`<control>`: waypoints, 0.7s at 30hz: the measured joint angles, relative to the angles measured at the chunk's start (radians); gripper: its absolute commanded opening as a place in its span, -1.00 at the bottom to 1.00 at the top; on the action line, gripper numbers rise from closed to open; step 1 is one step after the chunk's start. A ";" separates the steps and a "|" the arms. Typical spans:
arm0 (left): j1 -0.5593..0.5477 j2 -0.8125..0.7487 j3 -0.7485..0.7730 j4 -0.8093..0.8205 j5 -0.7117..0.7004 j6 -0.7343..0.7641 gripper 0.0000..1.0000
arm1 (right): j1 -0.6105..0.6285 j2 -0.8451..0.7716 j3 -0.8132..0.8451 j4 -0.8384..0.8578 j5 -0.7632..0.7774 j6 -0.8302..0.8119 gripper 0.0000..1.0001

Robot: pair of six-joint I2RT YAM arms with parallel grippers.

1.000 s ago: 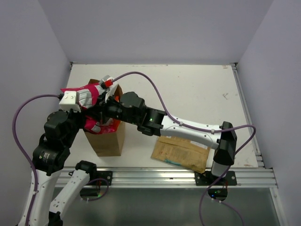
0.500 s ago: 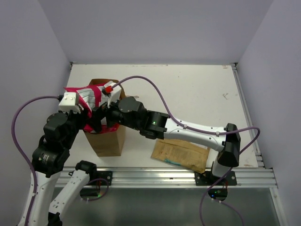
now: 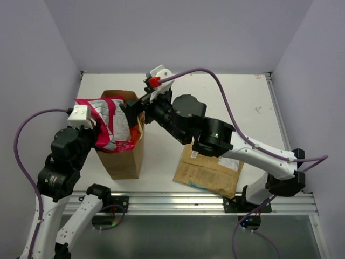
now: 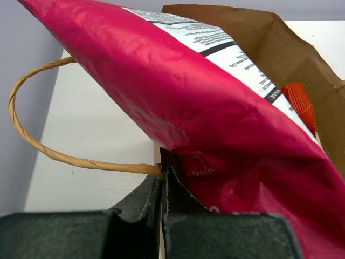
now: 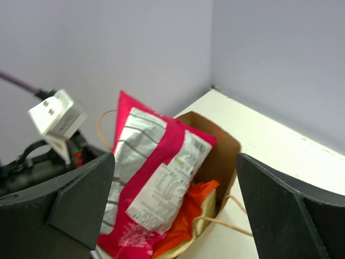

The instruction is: Place the snacks into the paper bag

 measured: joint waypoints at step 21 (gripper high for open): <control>-0.001 -0.007 0.079 -0.029 -0.041 0.005 -1.00 | -0.121 -0.098 -0.727 -0.606 0.269 0.547 0.98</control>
